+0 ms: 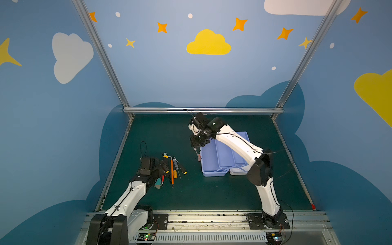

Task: Pack the tool kit
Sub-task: 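Carry the clear screwdriver into the open box tray and release it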

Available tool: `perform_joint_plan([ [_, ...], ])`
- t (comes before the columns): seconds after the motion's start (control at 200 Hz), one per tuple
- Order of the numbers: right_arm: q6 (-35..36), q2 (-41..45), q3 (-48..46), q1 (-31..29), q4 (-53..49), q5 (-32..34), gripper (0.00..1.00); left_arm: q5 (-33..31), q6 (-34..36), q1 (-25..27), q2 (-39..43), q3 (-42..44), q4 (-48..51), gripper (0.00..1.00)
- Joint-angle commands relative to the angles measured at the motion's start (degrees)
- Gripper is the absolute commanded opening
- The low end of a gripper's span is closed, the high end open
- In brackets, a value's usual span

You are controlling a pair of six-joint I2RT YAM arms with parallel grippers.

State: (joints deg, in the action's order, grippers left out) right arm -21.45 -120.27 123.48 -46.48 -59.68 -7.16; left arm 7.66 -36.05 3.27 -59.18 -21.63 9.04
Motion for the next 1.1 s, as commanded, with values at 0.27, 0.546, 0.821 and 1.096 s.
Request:
perform_joint_plan([
  [0.27, 2.33, 19.14, -23.18, 14.65, 0.89, 6.78, 0.0, 3.77, 0.87, 0.01, -2.91, -0.7, -2.8, 1.0],
  [0.546, 4.38, 22.2, -32.27, 20.38, 2.9, 7.59, 0.0, 2.66, 0.59, 0.1, -2.21, -1.04, -1.28, 1.0],
  [0.821, 4.45, 20.31, -35.18, 22.76, 5.58, 6.5, 0.0, -2.65, 0.11, 0.15, 2.75, -1.8, 2.64, 1.0],
  [1.096, 4.4, 18.75, -32.96, 22.51, 3.02, 9.52, 0.41, -5.09, 1.56, -0.16, 5.05, -2.02, 4.71, 1.0],
])
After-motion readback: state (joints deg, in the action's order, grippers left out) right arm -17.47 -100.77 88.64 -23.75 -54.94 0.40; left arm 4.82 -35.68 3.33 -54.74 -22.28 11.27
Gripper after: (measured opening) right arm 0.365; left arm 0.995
